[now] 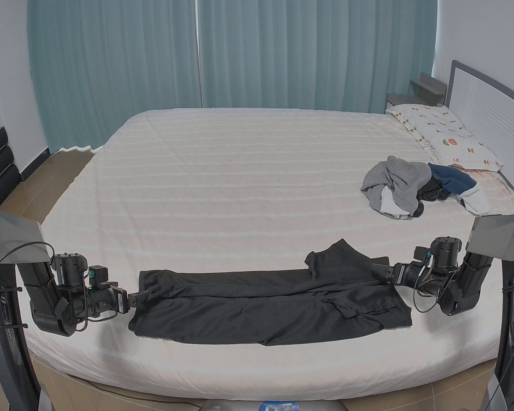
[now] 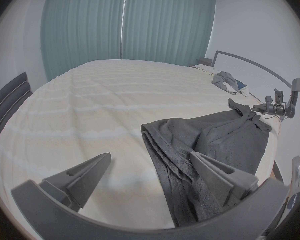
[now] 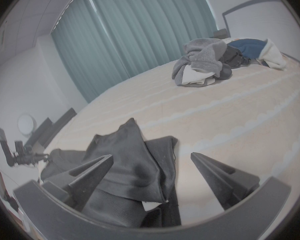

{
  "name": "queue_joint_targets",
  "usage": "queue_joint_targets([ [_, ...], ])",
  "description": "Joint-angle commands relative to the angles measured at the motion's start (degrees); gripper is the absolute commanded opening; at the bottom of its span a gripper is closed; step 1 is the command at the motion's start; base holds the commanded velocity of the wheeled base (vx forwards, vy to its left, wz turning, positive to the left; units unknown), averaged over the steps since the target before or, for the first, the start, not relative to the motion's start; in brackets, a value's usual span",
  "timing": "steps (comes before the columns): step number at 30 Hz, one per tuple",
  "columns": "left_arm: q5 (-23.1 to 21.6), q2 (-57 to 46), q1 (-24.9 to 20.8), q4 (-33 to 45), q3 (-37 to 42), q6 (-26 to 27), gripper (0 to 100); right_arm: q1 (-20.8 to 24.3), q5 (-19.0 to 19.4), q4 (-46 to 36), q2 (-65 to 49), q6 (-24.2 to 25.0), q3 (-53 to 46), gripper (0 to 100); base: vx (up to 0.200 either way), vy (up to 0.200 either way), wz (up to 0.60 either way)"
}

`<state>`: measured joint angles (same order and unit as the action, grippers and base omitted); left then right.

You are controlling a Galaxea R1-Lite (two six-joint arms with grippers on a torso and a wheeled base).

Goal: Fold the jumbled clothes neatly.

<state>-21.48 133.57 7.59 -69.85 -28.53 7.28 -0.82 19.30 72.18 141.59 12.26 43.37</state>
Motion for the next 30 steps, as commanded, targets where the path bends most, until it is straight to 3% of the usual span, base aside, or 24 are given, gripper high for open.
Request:
queue_joint_targets([
  [1,-0.8,-0.7,0.5,-0.2,-1.0,-1.5,100,-0.2,0.6,1.9,-1.9,5.8,0.7,100,0.0,0.0,0.0],
  [10,-0.1,-4.9,-0.3,1.6,-7.7,-21.8,100,0.1,0.0,1.7,-1.3,21.7,3.7,100,0.0,0.0,0.0],
  [11,0.0,-5.3,-1.9,3.3,-9.8,-27.1,100,0.4,0.0,1.2,-1.2,25.2,4.6,100,0.0,0.0,0.0],
  [16,0.9,-5.2,-5.1,9.9,-13.1,-36.5,100,0.6,0.3,1.2,-0.3,28.6,4.8,100,0.0,0.0,0.0],
  [23,2.3,-6.3,-6.3,23.9,-16.6,-36.8,100,0.7,0.1,1.3,0.7,28.7,4.7,100,0.0,0.0,0.0],
  [29,3.5,-7.9,-6.4,30.9,-17.3,-36.5,100,1.0,0.1,1.3,0.7,28.6,4.4,100,0.0,0.0,0.0],
  [30,3.6,-8.0,-6.4,32.0,-17.4,-36.3,0,1.0,0.0,1.2,0.7,28.6,4.4,100,0.0,0.0,0.0],
])
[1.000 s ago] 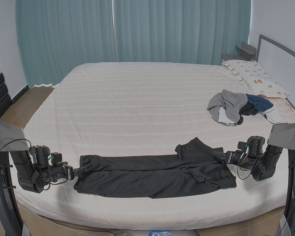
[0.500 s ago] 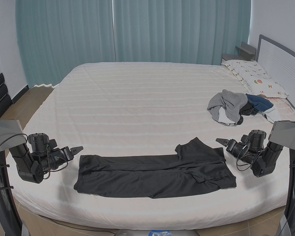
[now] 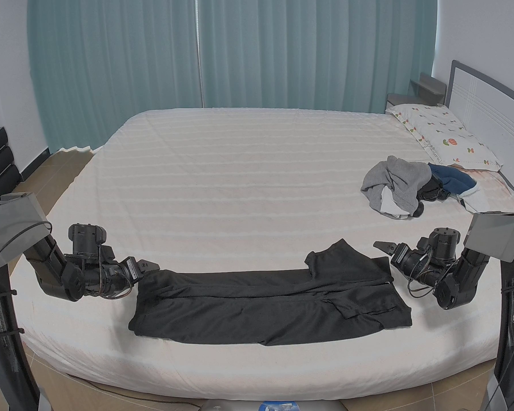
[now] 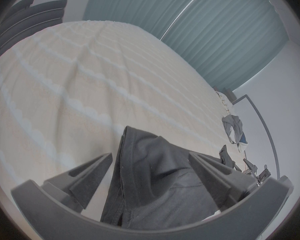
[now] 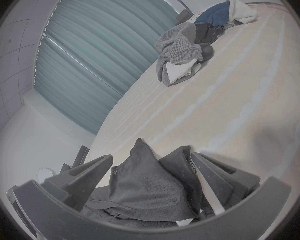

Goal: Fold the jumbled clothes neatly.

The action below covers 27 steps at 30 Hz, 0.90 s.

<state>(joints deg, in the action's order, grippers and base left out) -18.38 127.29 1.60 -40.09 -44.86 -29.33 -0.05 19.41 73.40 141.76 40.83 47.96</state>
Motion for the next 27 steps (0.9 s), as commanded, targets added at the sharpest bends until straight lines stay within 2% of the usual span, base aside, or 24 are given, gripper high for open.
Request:
queue_joint_targets([
  [1,0.8,-2.0,-0.4,3.3,-0.9,0.8,0,0.2,-0.1,0.1,0.4,0.0,-0.4,100,0.0,0.0,0.0],
  [6,1.3,-2.6,-0.8,6.6,-0.3,4.3,0,0.6,-0.2,-0.2,0.4,-0.4,-0.4,100,0.0,0.0,0.0],
  [9,2.5,-2.6,-1.5,7.6,-0.5,4.6,0,0.9,-0.2,-0.8,0.3,-0.5,-0.1,100,0.0,0.0,0.0],
  [11,6.3,-2.8,-1.7,8.4,-1.1,5.1,0,1.3,-0.3,-3.6,-1.7,-1.5,0.5,100,0.0,0.0,0.0],
  [14,7.7,-3.5,-1.7,8.5,-0.2,5.5,0,1.3,-0.3,-6.2,-3.3,-1.9,0.7,100,0.0,0.0,0.0],
  [15,9.1,-5.0,-1.6,8.0,2.7,5.4,0,1.5,-0.3,-9.9,-5.1,-2.1,1.1,100,0.0,0.0,0.0],
  [18,9.7,-6.1,-1.4,7.1,5.8,4.9,0,1.9,-0.4,-11.5,-6.7,-1.7,0.0,100,0.0,0.0,0.0],
  [21,9.9,-7.0,-1.2,4.7,8.9,2.2,0,2.2,-0.6,-11.1,-6.6,-1.5,-2.6,100,0.0,0.0,0.0],
  [22,9.9,-7.0,-1.2,1.8,10.1,-1.2,0,2.5,-1.3,-10.6,-6.3,-1.2,-3.4,100,0.0,0.0,0.0],
  [27,9.9,-5.7,-1.7,-4.6,10.1,-9.4,0,3.1,-2.4,-10.5,-6.2,2.2,-4.1,100,0.0,0.0,0.0],
])
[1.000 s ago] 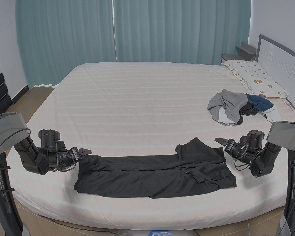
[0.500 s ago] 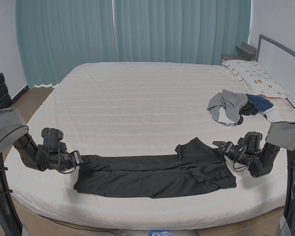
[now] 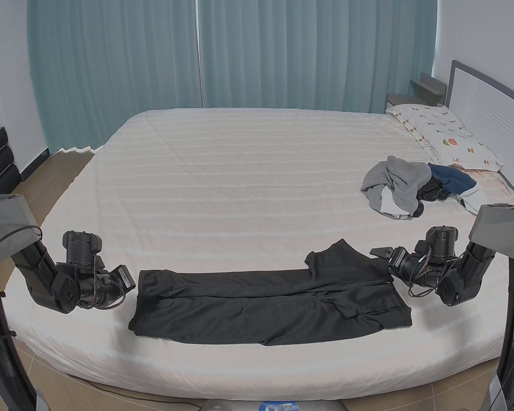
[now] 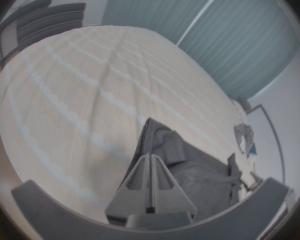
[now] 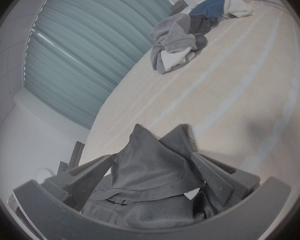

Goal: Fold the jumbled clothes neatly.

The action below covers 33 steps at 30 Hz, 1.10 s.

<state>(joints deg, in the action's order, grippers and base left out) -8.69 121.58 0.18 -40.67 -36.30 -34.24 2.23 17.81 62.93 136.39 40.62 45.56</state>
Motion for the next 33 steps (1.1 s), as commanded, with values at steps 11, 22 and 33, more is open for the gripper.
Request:
queue_joint_targets([
  [11,-5.3,1.6,-1.0,-5.2,3.5,-9.4,100,0.8,-0.8,0.1,-0.6,3.3,-2.2,100,0.0,0.0,0.0],
  [22,-2.2,6.8,-3.2,-13.9,2.6,-13.0,100,1.1,-0.8,0.2,-0.6,3.2,-2.1,100,0.0,0.0,0.0],
  [33,5.4,6.6,-3.8,-16.4,4.4,-13.7,0,3.0,-4.5,-0.1,-3.7,4.1,-2.7,100,0.0,0.0,0.0],
])
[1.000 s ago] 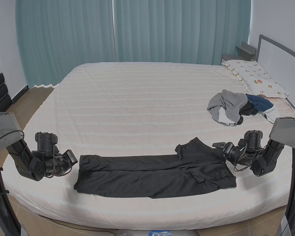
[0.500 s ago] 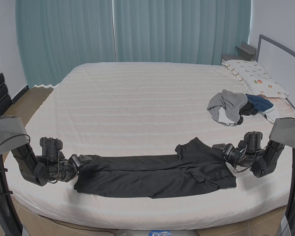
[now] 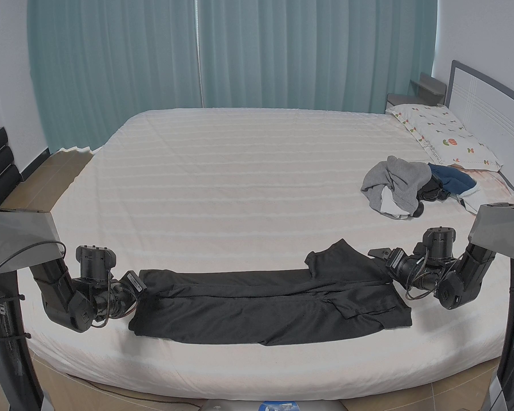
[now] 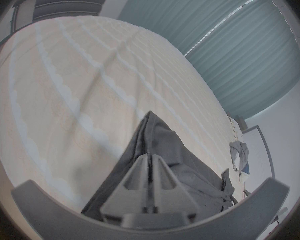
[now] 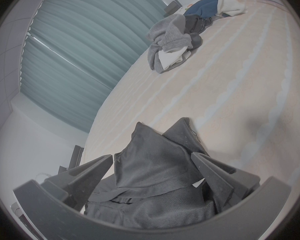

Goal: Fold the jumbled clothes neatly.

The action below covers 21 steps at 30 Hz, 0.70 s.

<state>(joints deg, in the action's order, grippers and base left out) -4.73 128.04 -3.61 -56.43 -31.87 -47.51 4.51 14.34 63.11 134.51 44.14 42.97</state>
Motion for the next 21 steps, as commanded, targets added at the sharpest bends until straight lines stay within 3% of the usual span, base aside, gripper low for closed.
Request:
queue_joint_targets([
  [1,1.6,0.1,0.0,-0.7,0.0,-0.5,0,0.8,-1.2,-0.3,-1.8,0.7,-0.1,100,0.0,0.0,0.0],
  [5,4.5,-0.6,0.1,-5.6,-0.3,-4.3,0,1.9,-2.6,-1.6,-3.1,3.4,-0.1,100,0.0,0.0,0.0],
  [10,5.0,-0.4,0.2,-11.2,0.7,-5.0,0,2.5,-3.1,-6.9,-3.2,5.3,1.8,100,0.0,0.0,0.0],
  [21,5.3,-0.2,0.2,-12.6,0.6,-6.1,0,2.4,-7.6,-9.8,1.4,6.0,6.9,100,0.0,0.0,0.0],
])
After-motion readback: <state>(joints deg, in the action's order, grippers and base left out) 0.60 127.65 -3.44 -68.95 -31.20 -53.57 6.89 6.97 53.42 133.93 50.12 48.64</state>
